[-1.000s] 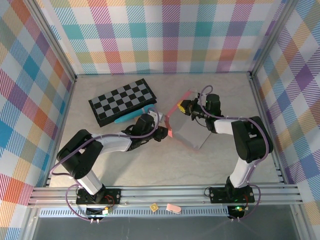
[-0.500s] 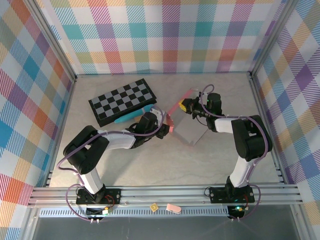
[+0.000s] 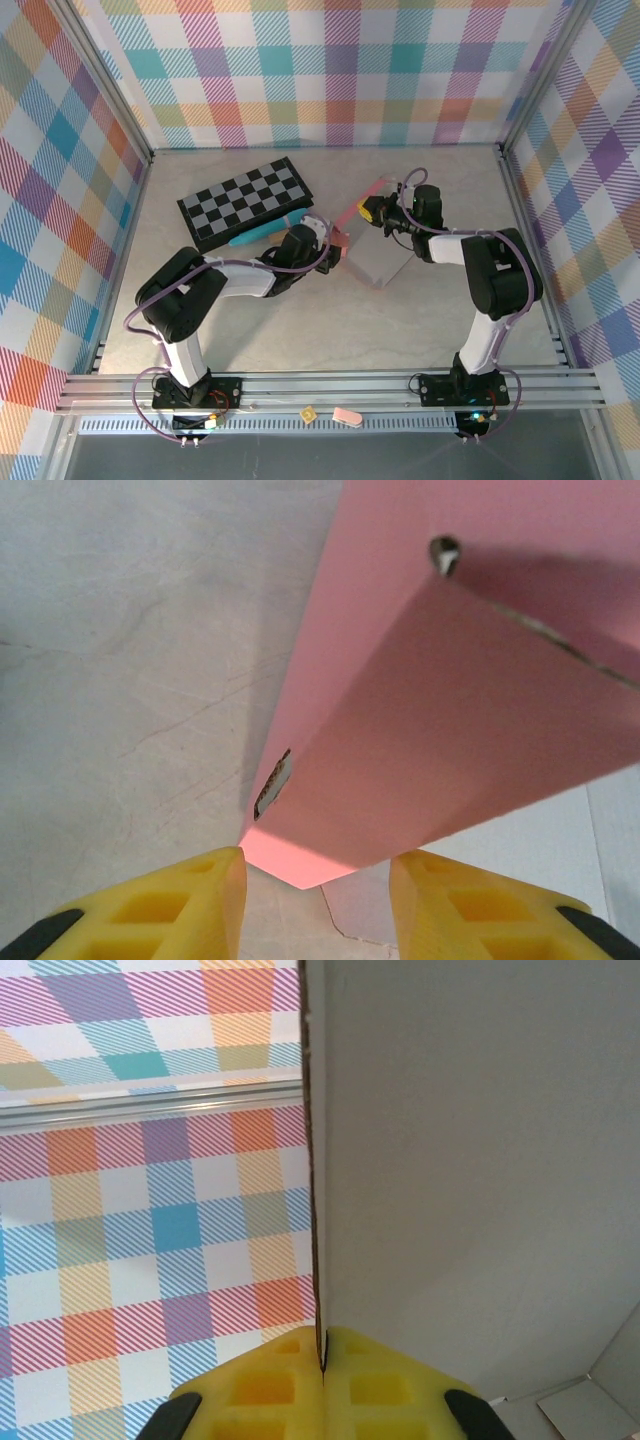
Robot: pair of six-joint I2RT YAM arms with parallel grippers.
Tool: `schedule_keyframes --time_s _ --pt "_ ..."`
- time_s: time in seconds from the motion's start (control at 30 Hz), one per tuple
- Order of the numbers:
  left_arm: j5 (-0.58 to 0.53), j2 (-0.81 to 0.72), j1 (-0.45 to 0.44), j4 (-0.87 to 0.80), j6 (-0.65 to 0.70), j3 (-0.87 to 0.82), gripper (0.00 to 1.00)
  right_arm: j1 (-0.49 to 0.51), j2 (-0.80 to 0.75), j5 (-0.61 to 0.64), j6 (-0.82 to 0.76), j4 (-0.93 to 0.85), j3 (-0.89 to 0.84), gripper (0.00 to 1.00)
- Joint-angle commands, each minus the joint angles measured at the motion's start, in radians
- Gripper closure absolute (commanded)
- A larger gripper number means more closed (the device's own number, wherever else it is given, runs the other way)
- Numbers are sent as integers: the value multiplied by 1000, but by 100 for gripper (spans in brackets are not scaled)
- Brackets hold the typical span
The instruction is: Fold the paper box
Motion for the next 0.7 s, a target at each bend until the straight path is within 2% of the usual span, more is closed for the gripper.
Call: schedule_keyframes --time_s 0.0,0.2,0.43,0.67 --pt "-58 19 -7 73 -18 32 57 8 48 -9 11 62 0 100" --pt "-103 32 -6 85 -25 38 57 38 47 60 1 37 -3 100" --pt "-155 48 -6 116 -39 43 54 55 83 123 61 160 -32 100" --pt "-203 77 -7 151 -58 55 53 64 106 137 73 174 -35 100"
